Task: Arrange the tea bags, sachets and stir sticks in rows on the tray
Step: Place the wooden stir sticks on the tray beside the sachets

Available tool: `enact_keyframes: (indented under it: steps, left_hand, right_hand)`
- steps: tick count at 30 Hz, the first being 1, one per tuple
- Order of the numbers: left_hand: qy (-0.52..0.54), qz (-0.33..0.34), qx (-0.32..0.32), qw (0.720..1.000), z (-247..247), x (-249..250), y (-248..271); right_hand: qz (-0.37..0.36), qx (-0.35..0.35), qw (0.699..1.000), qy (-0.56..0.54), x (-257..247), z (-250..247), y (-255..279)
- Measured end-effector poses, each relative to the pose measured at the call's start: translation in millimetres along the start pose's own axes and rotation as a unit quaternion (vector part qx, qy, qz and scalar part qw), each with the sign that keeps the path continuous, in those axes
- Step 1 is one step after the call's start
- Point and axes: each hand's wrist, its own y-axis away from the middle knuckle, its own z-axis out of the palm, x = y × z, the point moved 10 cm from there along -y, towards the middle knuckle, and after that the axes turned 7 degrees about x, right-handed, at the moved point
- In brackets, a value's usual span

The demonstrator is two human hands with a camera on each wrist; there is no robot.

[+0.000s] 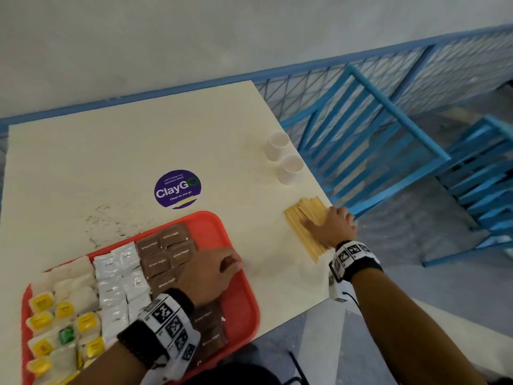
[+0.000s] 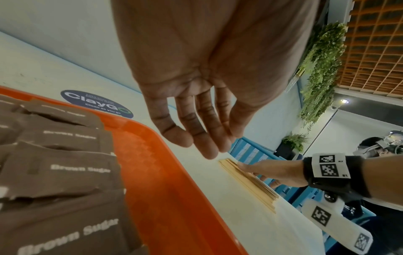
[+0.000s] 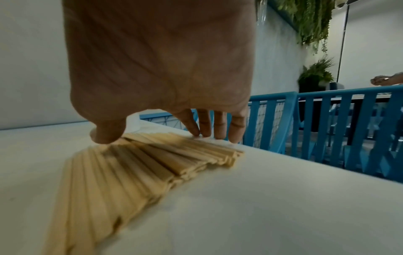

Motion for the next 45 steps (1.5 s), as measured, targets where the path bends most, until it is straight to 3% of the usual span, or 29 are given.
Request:
enact_keyframes:
  steps: [13,16,22,28,39,45]
  left_hand:
    - [0.006,-0.013,-0.029,0.999,13,0,-12]
    - [0.006,-0.015,-0.036,0.999,19,0,-14]
    - [0.018,-0.012,-0.031,0.999,21,-1,-11]
    - [0.037,-0.031,-0.016,0.999,20,-11,-7]
    - [0.07,-0.052,-0.007,0.996,-2,-24,2]
    - [0.07,-0.062,0.048,0.994,-43,-37,13]
  right_hand:
    - [-0.054,0.023,0.998,0.028,-36,20,28]
    - [-0.084,0.028,0.996,0.005,-60,30,43]
    - [-0.159,0.055,0.983,0.072,-97,54,73]
    - [-0.136,0.025,0.99,0.033,-96,59,70]
    - [-0.183,0.019,0.979,0.091,-110,53,75]
    - [-0.098,-0.049,0.994,-0.017,-98,38,51]
